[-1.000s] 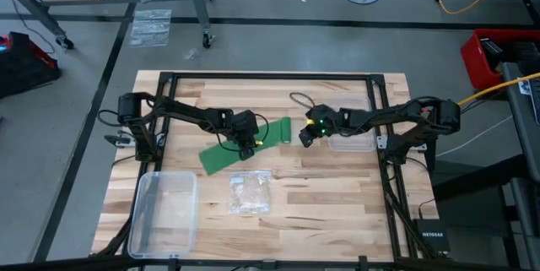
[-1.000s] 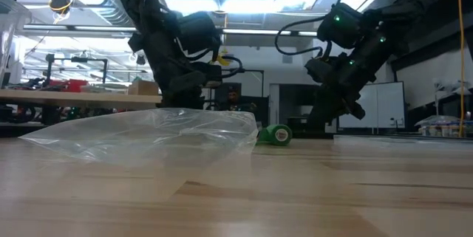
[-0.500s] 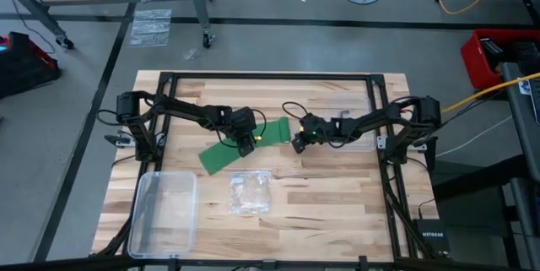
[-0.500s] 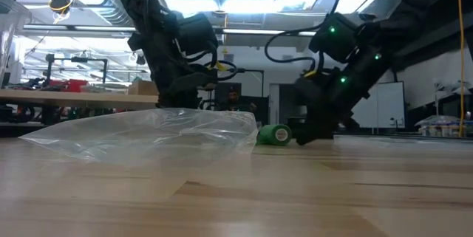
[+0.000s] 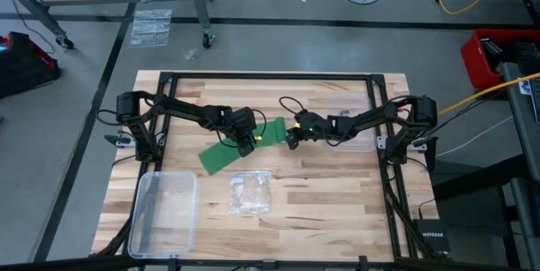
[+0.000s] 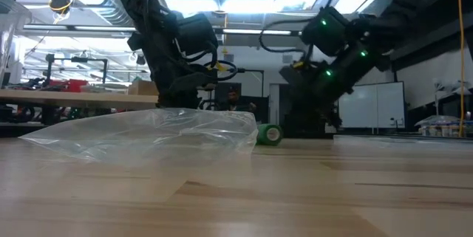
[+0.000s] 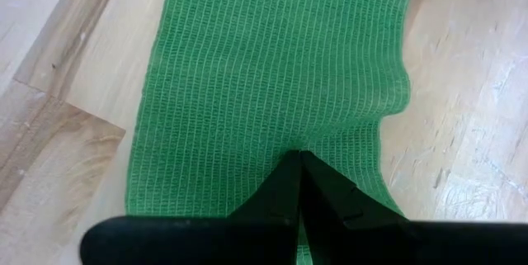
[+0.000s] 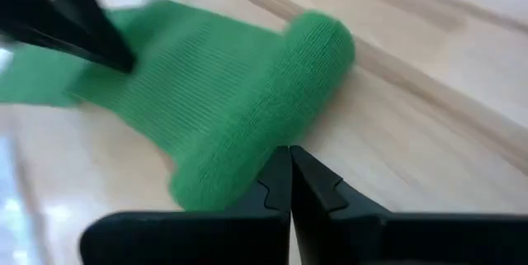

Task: Roll bandage
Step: Roll the bandage

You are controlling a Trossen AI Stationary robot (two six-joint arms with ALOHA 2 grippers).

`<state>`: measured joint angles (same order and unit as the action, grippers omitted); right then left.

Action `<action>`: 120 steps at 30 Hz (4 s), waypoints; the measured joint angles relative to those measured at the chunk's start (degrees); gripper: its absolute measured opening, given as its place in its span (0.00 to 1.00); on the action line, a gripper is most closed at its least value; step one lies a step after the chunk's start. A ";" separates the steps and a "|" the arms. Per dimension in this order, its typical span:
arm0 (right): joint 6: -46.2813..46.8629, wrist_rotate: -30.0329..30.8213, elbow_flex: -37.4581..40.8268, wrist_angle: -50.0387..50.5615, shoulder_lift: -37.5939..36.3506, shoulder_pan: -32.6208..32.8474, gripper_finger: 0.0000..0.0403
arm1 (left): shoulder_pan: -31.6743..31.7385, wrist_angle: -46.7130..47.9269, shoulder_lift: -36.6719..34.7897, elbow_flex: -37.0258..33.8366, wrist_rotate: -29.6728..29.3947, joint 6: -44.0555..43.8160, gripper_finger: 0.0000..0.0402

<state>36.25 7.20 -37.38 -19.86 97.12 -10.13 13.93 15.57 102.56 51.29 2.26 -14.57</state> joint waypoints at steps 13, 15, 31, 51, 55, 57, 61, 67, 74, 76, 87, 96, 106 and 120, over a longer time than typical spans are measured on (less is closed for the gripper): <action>-10.85 -3.30 -14.07 13.61 -0.27 -0.02 0.00 | 0.00 0.05 0.00 -0.02 0.01 1.39 0.00; -11.62 1.22 -16.21 21.82 -0.28 -0.02 0.00 | 0.00 0.07 0.02 -0.02 0.03 1.74 0.00; -9.71 1.30 -17.69 24.53 8.36 0.00 0.00 | 0.00 0.02 0.02 -0.04 0.07 1.59 0.00; -9.53 -10.21 -17.78 12.53 9.31 0.00 0.00 | 0.00 0.06 0.02 -0.06 0.09 1.60 0.00; -9.62 -7.41 -17.78 17.25 9.25 0.01 0.00 | 0.00 0.65 0.02 0.00 0.07 1.68 0.00; -9.74 -6.09 -17.75 19.53 9.25 0.00 0.00 | 0.00 1.72 0.00 0.02 0.05 1.68 0.00; -9.83 -4.24 -17.75 22.10 9.25 -0.02 0.00 | 0.00 3.42 -0.07 0.09 -0.08 1.68 0.00; -9.96 -2.24 -17.75 22.46 9.25 -0.01 0.00 | 0.00 3.75 -0.09 0.09 -0.07 1.69 0.00; -9.54 -3.36 -17.75 18.16 9.25 0.00 0.00 | 0.00 3.80 -0.09 0.09 -0.06 -1.05 0.00; -9.46 -4.67 -17.75 16.69 9.25 0.00 0.00 | 0.00 3.80 -0.09 0.09 -0.04 -1.31 0.00; -9.50 -14.56 -17.75 4.51 9.24 0.00 0.00 | 0.00 3.82 -0.09 0.09 0.02 -1.54 0.00; -12.74 -10.78 -17.75 12.19 4.85 -1.26 0.00 | 0.00 3.82 -0.09 0.09 0.05 -1.05 0.00; -12.48 -0.26 -17.71 23.78 4.19 -1.51 0.00 | 0.00 3.78 -0.09 0.09 0.07 -1.07 0.00; -9.16 -1.98 -17.72 19.33 10.42 -1.46 0.00 | 0.00 3.86 -0.09 0.09 0.13 -1.53 0.00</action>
<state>27.09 5.22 -55.10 -0.53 107.54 -11.60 13.93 19.44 102.48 51.37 2.39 -16.10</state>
